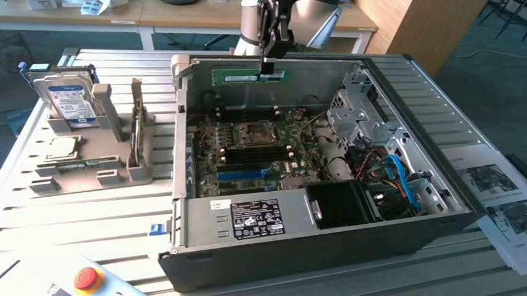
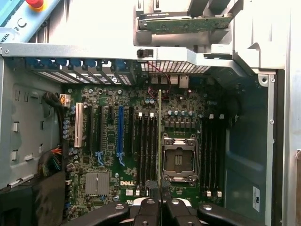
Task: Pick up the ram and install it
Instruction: 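Pick up the ram and move it above insertion slot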
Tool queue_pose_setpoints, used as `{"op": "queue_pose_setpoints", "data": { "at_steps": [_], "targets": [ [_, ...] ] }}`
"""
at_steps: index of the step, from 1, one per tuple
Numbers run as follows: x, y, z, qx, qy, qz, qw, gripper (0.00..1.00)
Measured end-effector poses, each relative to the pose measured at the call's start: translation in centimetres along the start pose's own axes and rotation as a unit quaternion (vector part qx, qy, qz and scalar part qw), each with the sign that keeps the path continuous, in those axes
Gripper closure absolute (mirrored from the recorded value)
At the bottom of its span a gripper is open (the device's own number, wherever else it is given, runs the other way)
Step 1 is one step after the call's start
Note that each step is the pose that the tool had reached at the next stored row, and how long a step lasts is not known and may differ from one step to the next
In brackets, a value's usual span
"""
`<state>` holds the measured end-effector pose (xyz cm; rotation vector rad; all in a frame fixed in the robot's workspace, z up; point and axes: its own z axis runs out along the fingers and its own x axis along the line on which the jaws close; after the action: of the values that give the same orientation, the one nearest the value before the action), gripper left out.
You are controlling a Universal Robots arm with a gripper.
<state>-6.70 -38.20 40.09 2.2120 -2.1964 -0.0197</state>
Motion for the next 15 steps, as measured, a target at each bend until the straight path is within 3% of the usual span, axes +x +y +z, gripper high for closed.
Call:
{"op": "queue_pose_setpoints", "data": {
  "at_steps": [15],
  "targets": [
    [0.0,-0.06,2.07,0.0002,-0.0001,0.0,1.0,0.88]
  ]
}}
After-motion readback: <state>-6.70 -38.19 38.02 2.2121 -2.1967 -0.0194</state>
